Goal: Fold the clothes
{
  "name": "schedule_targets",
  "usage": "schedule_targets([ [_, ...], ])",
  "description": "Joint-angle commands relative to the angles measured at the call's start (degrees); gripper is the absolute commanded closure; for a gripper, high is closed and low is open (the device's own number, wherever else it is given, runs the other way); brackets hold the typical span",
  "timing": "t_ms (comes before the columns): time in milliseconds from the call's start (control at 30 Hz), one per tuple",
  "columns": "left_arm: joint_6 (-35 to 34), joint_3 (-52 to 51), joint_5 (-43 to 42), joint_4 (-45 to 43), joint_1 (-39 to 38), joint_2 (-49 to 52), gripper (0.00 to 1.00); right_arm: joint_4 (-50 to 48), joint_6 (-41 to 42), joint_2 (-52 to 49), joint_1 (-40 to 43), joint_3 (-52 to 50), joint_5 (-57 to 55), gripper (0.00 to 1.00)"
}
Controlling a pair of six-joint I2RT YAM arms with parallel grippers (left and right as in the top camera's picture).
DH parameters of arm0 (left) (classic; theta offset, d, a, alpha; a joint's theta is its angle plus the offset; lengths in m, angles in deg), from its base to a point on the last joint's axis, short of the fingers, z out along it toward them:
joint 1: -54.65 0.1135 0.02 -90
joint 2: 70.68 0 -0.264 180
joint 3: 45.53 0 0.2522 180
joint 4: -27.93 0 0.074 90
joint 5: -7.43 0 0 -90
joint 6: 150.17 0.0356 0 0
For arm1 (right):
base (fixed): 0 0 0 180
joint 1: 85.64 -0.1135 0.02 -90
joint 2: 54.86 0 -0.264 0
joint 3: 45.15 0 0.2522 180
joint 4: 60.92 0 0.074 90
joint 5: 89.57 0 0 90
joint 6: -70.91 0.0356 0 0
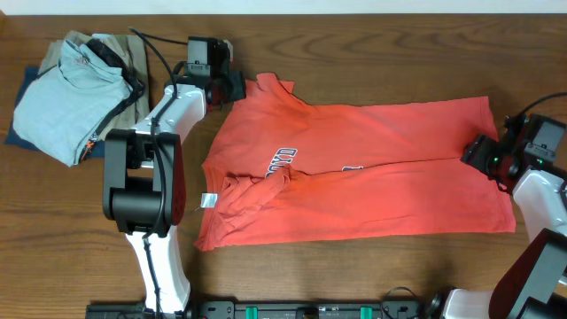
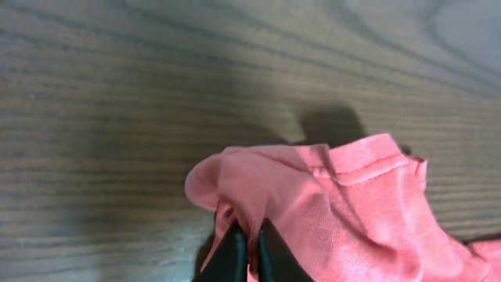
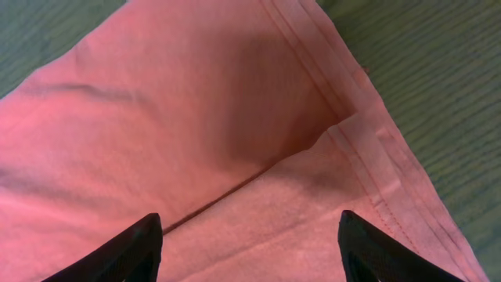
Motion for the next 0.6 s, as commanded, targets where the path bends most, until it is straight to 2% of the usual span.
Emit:
schedule_targets([
  [0, 0.37, 0.66, -1.97, -1.05, 0.28, 0.17, 0.94, -1.36, -0.83, -0.24, -0.35, 1.16, -0.2, 0.3],
  [233, 0.39, 0.92, -7.41, -0.48, 0.5, -5.05, 0.94, -5.2, -1.66, -0.28, -0.35, 1.53, -0.59, 0.3],
  [400, 0.37, 0.92, -7.39, 3.56, 0.5, -10.64, 0.94, -5.22, -4.42, -1.01, -0.35, 4.09, -0.98, 0.29],
  [567, 0.37, 0.92, -7.41, 8.2, 0.5, -11.98, 0.94, -5.7, -5.16, -4.52, -0.52, 8.96, -1.46, 0.25],
])
